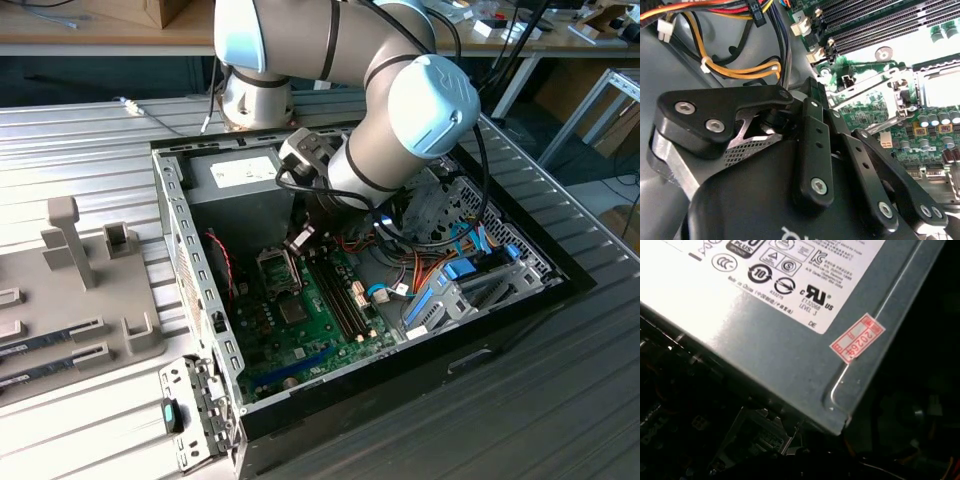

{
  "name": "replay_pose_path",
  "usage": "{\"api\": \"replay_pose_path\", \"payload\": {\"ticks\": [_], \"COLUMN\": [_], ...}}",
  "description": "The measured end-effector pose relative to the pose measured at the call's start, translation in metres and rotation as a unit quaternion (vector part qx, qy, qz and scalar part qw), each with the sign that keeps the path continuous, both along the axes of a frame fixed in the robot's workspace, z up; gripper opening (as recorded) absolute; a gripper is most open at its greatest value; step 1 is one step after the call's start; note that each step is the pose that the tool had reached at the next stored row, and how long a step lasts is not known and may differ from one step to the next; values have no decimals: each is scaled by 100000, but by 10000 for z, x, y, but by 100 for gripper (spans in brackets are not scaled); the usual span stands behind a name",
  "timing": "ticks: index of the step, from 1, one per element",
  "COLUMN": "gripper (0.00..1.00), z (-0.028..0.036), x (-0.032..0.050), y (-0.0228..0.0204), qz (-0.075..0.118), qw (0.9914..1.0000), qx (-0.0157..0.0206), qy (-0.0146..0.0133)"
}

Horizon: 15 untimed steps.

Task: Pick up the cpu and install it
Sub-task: 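Close the cpu cover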

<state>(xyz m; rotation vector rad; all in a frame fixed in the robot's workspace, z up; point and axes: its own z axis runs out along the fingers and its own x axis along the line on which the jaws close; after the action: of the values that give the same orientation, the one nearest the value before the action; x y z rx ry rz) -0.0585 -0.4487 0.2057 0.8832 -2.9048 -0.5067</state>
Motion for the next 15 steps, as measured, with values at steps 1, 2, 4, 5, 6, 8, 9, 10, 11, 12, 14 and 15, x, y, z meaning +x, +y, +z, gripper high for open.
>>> {"api": "replay_pose_path", "payload": {"ticks": [1,2,4,5,6,8,9,10,11,12,14,15], "gripper": [11,11,11,11,11,11,11,11,11,11,11,11], "z": [9,8,7,4,-1,-30,-51,-73,-77,-78,-79,-79], "x": [0,1,7,9,13,29,35,34,34,30,10,2], "y": [0,0,0,0,0,0,0,0,0,0,0,0], "qz": [36,58,84,81,98,118,122,133,155,164,166,165], "qw": [100000,100000,100000,100000,100000,100000,100000,100000,100000,100000,100000,100000], "qx": [2,16,15,27,50,53,60,104,128,142,172,171], "qy": [-2,-5,17,25,41,123,152,160,159,163,151,135]}}
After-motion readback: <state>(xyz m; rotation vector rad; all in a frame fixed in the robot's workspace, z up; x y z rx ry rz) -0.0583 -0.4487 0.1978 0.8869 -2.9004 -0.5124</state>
